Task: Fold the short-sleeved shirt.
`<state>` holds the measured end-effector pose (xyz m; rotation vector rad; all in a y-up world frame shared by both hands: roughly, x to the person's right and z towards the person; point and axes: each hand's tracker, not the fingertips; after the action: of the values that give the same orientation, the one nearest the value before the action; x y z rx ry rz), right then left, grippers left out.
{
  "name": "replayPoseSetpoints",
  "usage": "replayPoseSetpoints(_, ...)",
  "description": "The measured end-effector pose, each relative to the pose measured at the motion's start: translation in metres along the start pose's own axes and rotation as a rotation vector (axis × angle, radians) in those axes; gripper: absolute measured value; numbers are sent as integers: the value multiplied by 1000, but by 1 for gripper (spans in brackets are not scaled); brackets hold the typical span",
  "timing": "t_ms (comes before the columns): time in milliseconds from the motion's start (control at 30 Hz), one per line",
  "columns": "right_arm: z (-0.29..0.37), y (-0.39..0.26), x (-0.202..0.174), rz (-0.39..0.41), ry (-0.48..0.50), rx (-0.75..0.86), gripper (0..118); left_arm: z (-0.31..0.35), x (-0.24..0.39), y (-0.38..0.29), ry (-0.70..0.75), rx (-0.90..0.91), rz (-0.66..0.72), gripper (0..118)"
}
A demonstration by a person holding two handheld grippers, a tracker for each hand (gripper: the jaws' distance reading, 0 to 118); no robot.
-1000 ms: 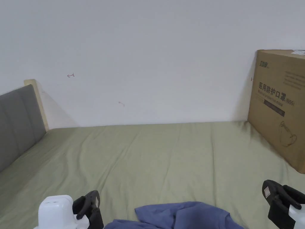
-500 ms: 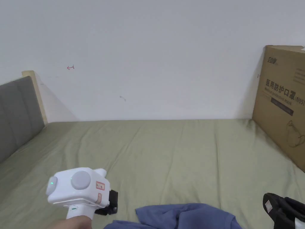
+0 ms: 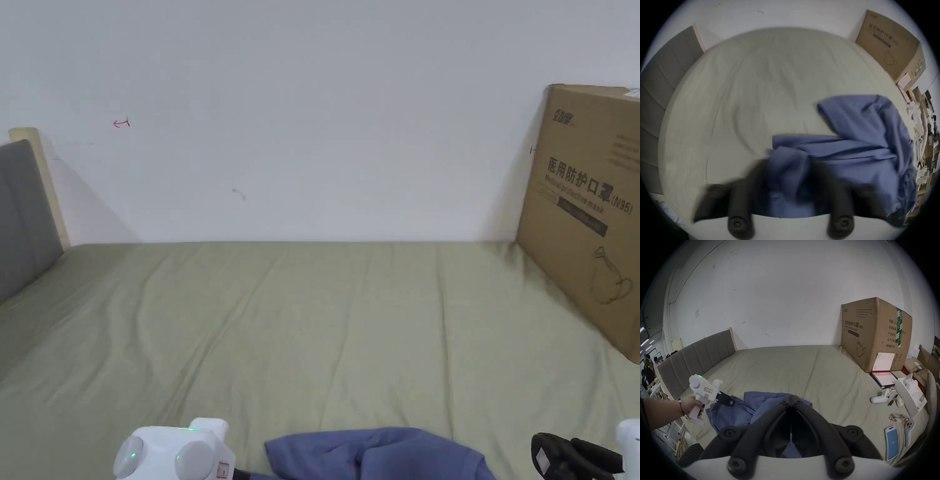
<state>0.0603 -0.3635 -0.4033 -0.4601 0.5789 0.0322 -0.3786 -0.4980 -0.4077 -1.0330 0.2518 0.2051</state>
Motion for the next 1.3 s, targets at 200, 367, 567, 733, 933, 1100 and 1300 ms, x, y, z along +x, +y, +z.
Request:
replayPoseSetpoints(200, -40, 22, 6, -41, 116, -74, 0, 37, -23, -7, -164, 74, 134, 7)
replayPoseSetpoints(367, -118, 53, 22, -122, 181, -262, 0, 84, -21, -12, -168, 236, 72, 7)
replayPoseSetpoints(567, -242, 44, 43, -182, 92, -670, 110, 115, -17, -30, -227, 183, 84, 7)
replayPoseSetpoints(733, -297, 10, 45, -181, 10, -808, 110, 127, -20, -36, -241, 189, 98, 7)
replayPoseSetpoints(933, -312, -15, 38, -125, -41, -839, 86, 126, -27, -44, -219, 177, 102, 7)
replayPoseSetpoints(1100, -269, 12, 44, -153, 92, -723, 1, 121, -34, -49, -211, 167, 130, 7)
replayPoseSetpoints(1300, -187, 63, 72, -189, 142, -512, 1, 141, -40, -47, -192, 228, 149, 7)
